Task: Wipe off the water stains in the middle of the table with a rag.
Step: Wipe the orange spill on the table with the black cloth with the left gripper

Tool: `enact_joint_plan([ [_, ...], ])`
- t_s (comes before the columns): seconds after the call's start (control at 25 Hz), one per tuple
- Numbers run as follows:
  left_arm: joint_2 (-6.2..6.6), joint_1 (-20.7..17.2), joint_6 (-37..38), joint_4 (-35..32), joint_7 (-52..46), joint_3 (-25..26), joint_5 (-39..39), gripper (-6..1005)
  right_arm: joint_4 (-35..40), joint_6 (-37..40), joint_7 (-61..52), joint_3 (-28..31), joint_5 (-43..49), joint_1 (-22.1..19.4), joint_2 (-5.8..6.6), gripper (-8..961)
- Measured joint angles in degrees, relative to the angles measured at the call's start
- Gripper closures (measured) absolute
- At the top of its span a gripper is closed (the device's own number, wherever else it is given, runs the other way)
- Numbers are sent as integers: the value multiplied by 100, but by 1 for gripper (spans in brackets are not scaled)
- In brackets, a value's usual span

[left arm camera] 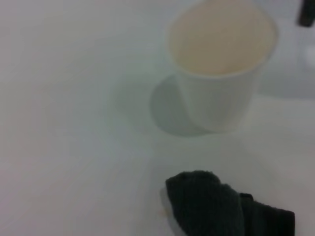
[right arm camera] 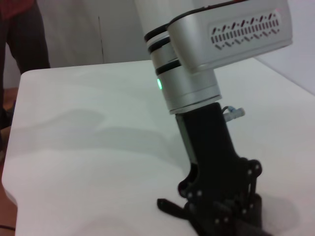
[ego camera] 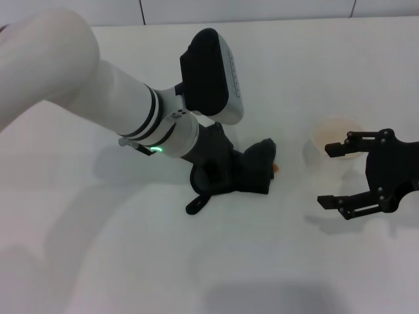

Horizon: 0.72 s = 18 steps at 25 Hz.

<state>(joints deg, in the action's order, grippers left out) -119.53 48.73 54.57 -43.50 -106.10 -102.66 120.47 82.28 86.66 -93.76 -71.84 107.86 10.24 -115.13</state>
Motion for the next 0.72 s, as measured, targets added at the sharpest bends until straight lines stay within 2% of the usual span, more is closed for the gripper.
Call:
enact_joint_plan([
  [0.32,13,4,-157,10,3,371,291,915,-1,0,-1,-5,-3,-33,-1,80],
  [0.72,-1,-5,-387,26,44,420,337,916,10,0,-3,-10,-3,-31,-1,82],
])
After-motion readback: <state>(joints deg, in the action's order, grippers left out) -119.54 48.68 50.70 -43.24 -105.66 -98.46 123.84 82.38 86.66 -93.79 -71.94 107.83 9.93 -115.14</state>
